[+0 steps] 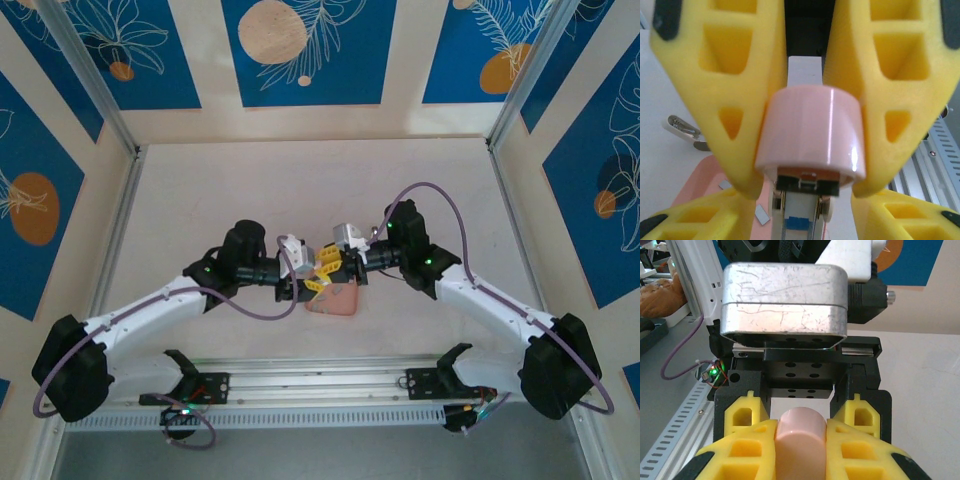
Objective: Load the staples into the stapler
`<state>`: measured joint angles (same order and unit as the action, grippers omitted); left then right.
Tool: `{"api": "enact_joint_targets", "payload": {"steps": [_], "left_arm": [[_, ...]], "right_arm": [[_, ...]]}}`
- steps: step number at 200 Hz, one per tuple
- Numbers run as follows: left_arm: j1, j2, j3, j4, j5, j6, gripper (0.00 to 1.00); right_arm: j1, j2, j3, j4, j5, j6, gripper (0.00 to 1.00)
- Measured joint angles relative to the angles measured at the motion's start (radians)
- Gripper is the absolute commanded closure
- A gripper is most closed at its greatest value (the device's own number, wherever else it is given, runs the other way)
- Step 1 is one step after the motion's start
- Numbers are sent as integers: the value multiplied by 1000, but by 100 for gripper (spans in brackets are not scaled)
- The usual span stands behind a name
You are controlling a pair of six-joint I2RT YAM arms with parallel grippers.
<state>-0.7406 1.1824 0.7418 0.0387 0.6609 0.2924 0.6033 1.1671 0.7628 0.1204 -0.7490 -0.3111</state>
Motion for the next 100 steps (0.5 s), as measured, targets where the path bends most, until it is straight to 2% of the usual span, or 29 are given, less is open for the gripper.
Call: {"api": "enact_joint_targets", "payload": {"steps": [28, 53, 79, 91, 100], "left_arm": [[-6, 5, 2, 20, 1, -15, 60], [-11, 20, 3, 34, 0, -19, 64], [-14, 32, 4, 44, 0, -25, 78], [-15, 32, 6, 44, -4, -24, 84], [-16, 32, 6, 44, -10, -38, 88]], "right_arm": [[1, 2, 0, 5, 0, 4, 98], [2, 2, 0, 14, 0, 7, 98], [1, 2, 0, 14, -3, 14, 96], [-3, 2, -4, 19, -3, 22, 91], [-6, 1, -8, 27, -4, 29, 83]]}}
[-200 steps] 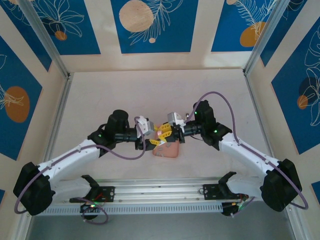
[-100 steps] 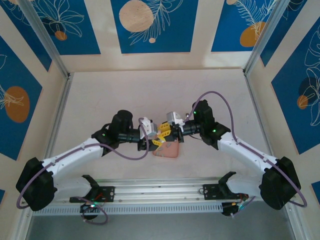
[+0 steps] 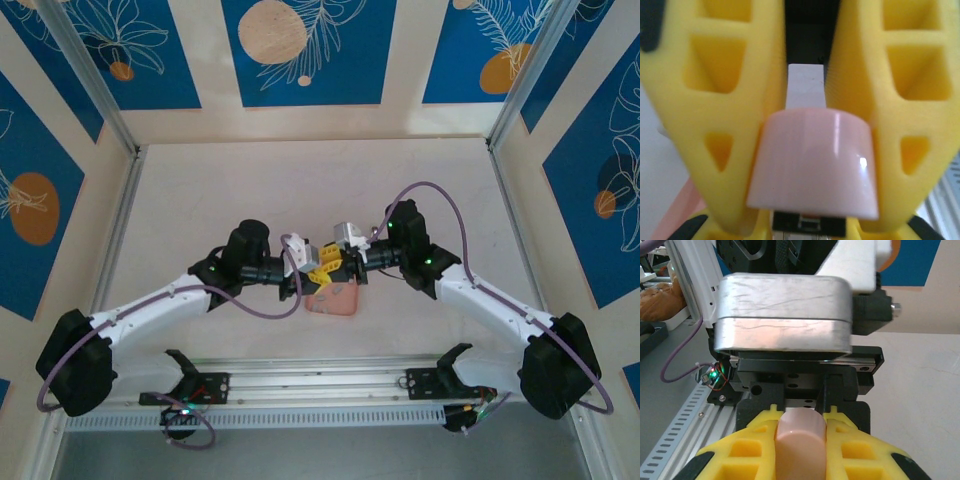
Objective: Load the staples into the stapler
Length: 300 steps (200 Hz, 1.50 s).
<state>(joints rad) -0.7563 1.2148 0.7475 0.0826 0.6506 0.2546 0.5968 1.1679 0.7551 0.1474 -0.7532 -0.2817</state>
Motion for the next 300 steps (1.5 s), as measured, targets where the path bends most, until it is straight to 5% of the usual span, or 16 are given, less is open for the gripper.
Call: {"api": "enact_joint_targets", "payload": {"steps": [30, 54, 91, 131, 187, 250, 300], "left_arm": [[-11, -4, 0, 1, -73, -58, 97], [-19, -26, 0, -27, -264, -176, 97], [-18, -31, 2, -157, -627, -414, 93], [-18, 94, 66, -283, -822, -623, 100], [-15, 344, 249, -435, -957, -798, 100], [29, 595, 508, -623, -992, -919, 100], [69, 687, 546, -649, -959, -931, 97]], "right_arm": [[-18, -21, -35, 49, 18, 45, 56], [-32, -55, -68, 92, 103, 115, 47], [-39, -91, -79, 74, 315, 306, 45], [-58, -82, -79, -43, 562, 634, 47], [-89, -49, -127, -119, 669, 935, 48], [-87, -49, -129, -146, 679, 966, 48], [-80, -45, -129, -153, 679, 966, 48]]}}
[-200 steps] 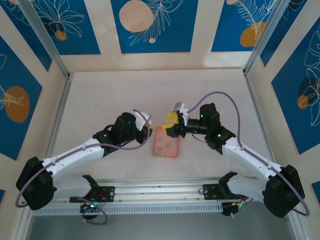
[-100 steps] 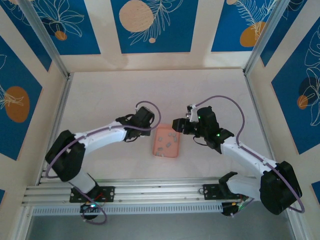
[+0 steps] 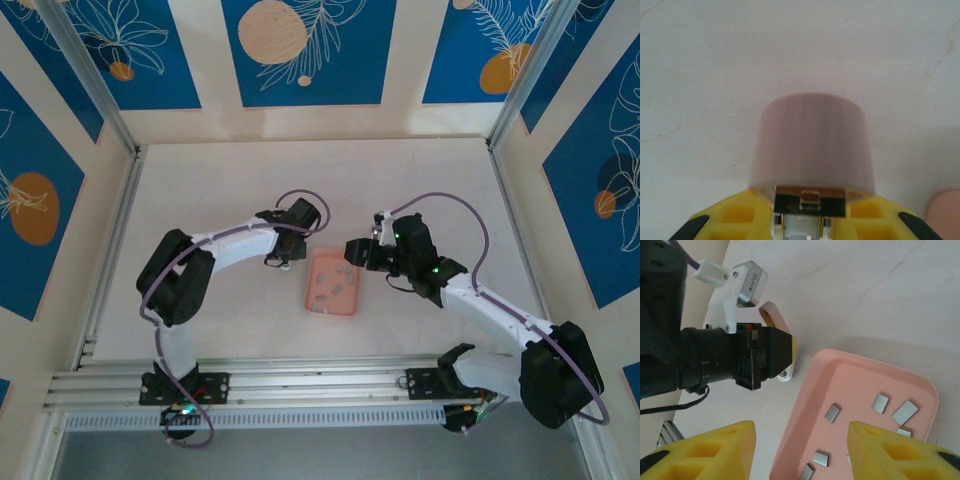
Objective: Load the staples into the stapler
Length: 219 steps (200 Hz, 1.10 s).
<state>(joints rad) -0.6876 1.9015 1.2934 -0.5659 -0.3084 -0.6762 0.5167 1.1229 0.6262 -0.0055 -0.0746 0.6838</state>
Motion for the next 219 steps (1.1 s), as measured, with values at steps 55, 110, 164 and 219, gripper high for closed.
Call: {"api": "enact_joint_targets", "payload": {"steps": [55, 110, 164, 219], "left_arm": [[54, 34, 25, 0, 32, -3, 93], [59, 60, 43, 4, 58, -7, 76], [60, 65, 45, 6, 67, -6, 56], [60, 49, 42, 9, 72, 5, 45]], "right_arm": [[0, 1, 0, -11, 0, -1, 48], [0, 28, 0, -12, 0, -1, 48], [7, 29, 9, -53, -3, -16, 48], [50, 29, 64, -116, 12, -23, 47]]}}
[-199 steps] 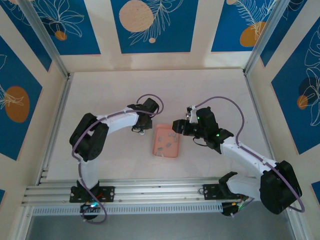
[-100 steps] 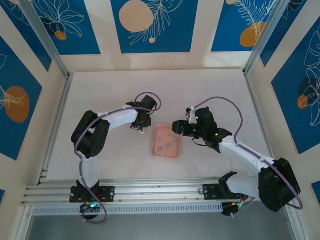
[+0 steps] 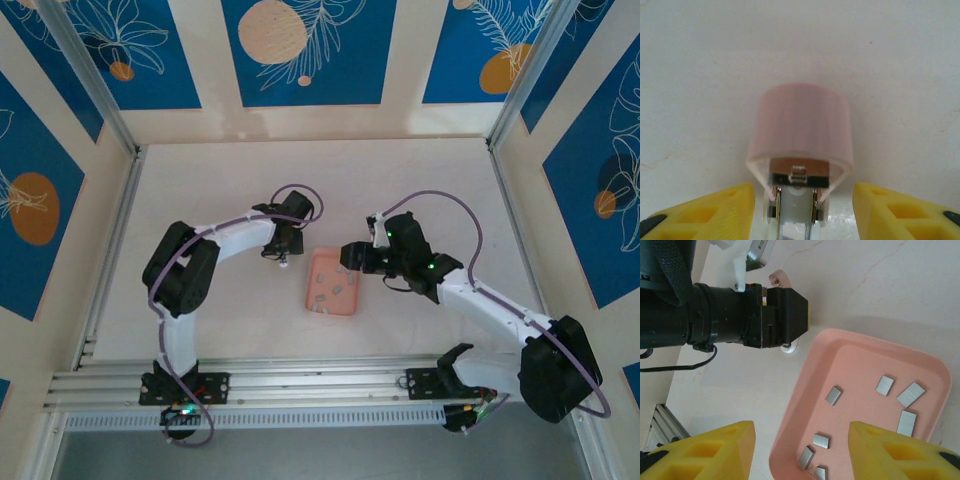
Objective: Load the staples into the stapler
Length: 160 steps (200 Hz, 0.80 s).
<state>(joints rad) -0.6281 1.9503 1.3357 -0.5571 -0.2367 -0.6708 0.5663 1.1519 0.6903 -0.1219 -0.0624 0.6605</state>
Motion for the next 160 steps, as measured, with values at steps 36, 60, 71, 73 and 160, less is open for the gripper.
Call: {"api": "enact_joint_targets", "payload": {"steps": [36, 60, 71, 73, 160], "left_arm": [[4, -134, -73, 32, 0, 9, 45], [19, -249, -161, 83, 1, 10, 45], [31, -285, -204, 114, 10, 6, 44], [34, -291, -212, 120, 13, 5, 44], [81, -363, -428, 237, 179, -60, 46]], "right_arm": [[43, 34, 72, -89, 19, 16, 47], [71, 84, 155, -196, 43, 67, 45], [77, 107, 188, -253, 60, 94, 43], [79, 111, 194, -266, 61, 102, 42], [89, 257, 266, -609, 103, 177, 41]]}}
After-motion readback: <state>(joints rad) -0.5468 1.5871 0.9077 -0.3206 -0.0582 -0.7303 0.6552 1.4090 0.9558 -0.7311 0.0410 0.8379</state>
